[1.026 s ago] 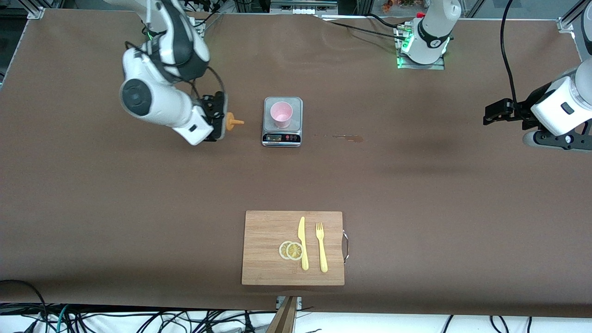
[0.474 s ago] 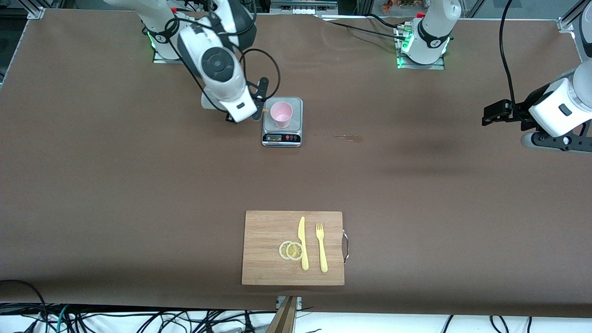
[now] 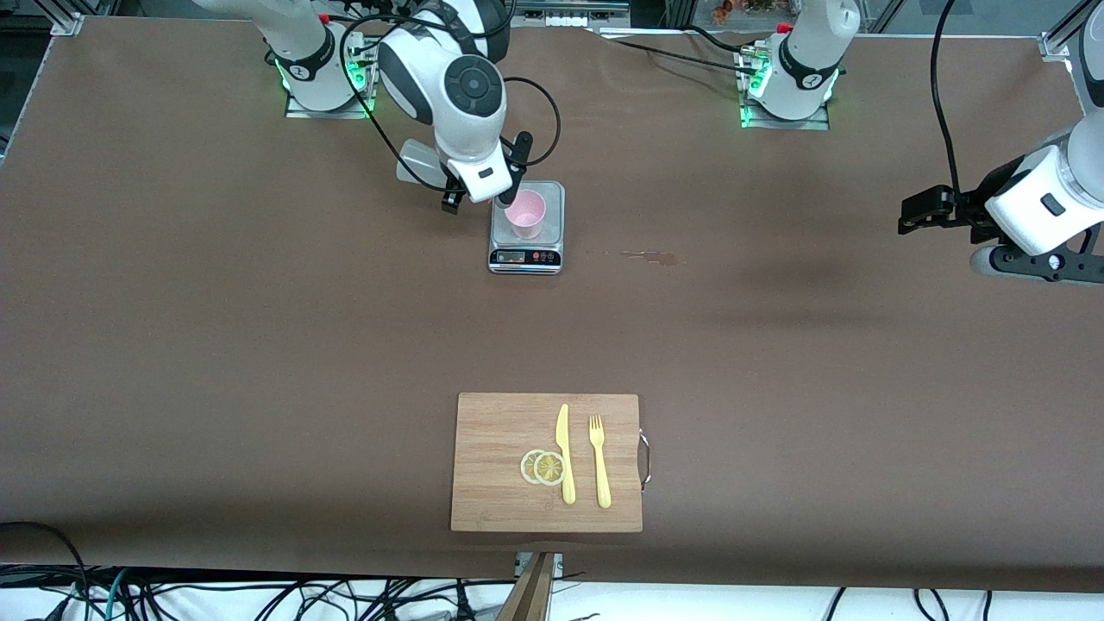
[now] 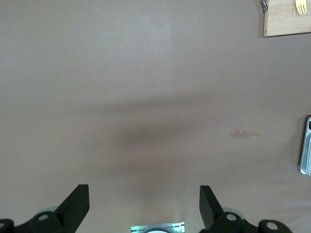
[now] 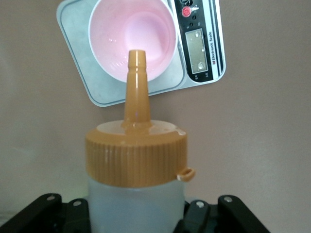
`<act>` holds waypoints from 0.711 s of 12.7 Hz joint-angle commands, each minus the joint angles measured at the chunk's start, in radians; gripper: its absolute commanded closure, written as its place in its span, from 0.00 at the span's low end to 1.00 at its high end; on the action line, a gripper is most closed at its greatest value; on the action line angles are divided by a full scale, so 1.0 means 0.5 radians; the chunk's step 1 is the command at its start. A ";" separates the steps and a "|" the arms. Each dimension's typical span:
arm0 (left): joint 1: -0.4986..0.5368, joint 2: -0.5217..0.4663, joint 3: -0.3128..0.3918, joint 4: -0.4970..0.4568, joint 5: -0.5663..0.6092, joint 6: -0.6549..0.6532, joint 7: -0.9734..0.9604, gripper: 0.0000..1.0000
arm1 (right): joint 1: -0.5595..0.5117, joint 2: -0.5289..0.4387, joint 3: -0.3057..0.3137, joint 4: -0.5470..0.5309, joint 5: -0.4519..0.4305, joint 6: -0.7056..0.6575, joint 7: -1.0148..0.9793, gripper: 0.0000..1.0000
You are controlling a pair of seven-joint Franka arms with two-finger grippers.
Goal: Add sauce to pink cup with both arms
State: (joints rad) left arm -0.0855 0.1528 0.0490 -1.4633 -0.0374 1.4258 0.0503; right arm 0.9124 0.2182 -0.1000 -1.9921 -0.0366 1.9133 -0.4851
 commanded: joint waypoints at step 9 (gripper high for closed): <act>-0.004 0.032 0.003 0.076 0.020 -0.057 0.047 0.00 | 0.080 0.094 0.160 0.082 -0.393 -0.240 0.228 1.00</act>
State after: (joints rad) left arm -0.0854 0.1529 0.0491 -1.4628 -0.0374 1.4239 0.0503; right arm 0.9473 0.2647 -0.0355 -1.9876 -0.2014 1.8469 -0.3951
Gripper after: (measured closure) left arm 0.000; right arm 0.811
